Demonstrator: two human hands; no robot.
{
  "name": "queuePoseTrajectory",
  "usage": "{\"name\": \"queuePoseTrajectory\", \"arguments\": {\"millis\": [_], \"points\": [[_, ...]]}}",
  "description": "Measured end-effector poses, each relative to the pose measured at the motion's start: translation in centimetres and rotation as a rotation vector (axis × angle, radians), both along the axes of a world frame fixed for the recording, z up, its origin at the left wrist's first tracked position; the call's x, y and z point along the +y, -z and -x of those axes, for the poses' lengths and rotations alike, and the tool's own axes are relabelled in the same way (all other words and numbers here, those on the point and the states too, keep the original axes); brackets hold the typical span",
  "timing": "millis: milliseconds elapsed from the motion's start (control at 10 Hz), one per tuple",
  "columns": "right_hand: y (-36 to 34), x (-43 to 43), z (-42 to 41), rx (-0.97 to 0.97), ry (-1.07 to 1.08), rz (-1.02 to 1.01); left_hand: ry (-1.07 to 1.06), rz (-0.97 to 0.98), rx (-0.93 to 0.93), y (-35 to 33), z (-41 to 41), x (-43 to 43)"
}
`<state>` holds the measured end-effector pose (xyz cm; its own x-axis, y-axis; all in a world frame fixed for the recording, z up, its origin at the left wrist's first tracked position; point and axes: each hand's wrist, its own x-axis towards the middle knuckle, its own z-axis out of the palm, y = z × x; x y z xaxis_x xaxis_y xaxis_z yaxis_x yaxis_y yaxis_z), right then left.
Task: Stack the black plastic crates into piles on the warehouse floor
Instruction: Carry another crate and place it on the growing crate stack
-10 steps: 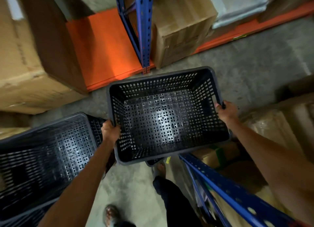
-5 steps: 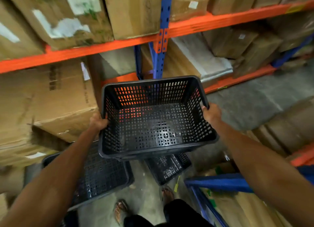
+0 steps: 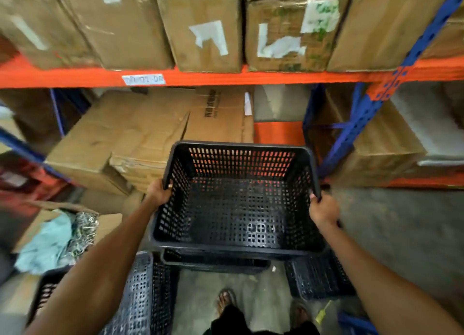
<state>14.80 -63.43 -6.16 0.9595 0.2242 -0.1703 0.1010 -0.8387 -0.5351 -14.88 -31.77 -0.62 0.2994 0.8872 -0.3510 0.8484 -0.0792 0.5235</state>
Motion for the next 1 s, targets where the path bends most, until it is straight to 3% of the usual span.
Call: {"name": "queuePoseTrajectory", "arguments": {"millis": [100, 300, 1000], "points": [[1.5, 2.9, 3.7, 0.012, -0.002, 0.01, -0.017, 0.021, 0.069, 1.4, 3.9, 2.2], [3.9, 6.4, 7.7, 0.022, -0.005, 0.067, -0.065, 0.11, 0.01, 5.2, 8.1, 5.7], [10.2, 7.7, 8.5, 0.053, 0.02, 0.154, -0.115, 0.197, 0.005, 13.7, 8.7, 7.6]]}}
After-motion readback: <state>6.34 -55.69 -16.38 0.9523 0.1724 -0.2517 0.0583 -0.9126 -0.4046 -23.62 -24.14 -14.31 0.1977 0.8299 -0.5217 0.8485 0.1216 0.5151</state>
